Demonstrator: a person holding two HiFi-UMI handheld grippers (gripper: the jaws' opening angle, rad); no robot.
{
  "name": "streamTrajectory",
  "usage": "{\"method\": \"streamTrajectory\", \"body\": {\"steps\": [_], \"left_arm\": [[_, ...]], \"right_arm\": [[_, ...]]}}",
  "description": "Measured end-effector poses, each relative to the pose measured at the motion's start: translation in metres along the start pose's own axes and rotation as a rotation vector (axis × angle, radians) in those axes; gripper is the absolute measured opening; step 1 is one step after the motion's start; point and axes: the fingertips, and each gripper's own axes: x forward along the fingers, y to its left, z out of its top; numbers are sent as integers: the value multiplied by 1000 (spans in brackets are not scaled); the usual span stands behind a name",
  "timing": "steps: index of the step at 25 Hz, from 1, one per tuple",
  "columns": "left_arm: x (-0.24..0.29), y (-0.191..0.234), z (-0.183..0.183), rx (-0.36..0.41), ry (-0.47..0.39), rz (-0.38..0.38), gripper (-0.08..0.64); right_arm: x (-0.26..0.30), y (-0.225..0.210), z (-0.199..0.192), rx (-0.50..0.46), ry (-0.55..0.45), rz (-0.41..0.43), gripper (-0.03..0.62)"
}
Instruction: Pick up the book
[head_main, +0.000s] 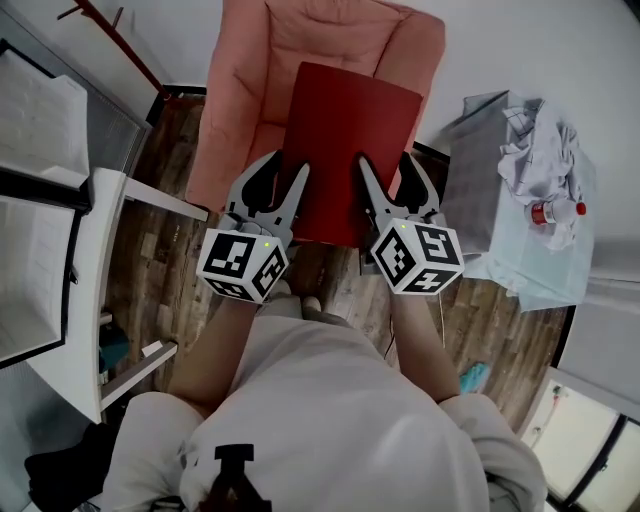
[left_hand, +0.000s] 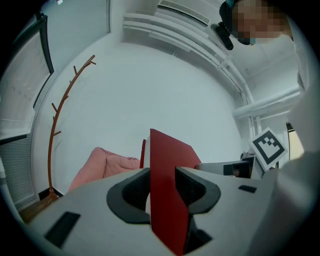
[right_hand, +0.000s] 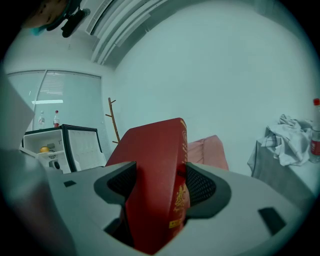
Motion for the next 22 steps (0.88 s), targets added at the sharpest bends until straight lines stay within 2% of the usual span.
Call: {"method": "streamTrajectory", "body": {"steps": [14,22], "left_arm": [[-29,-23,2,-22,-26,-38,147],[-88,-27,2,-16,-36,-69,147]], "right_arm": [[-38,10,1,-14,-22,-28,307],[-79,52,-15,-4,-32,-50,307]]}}
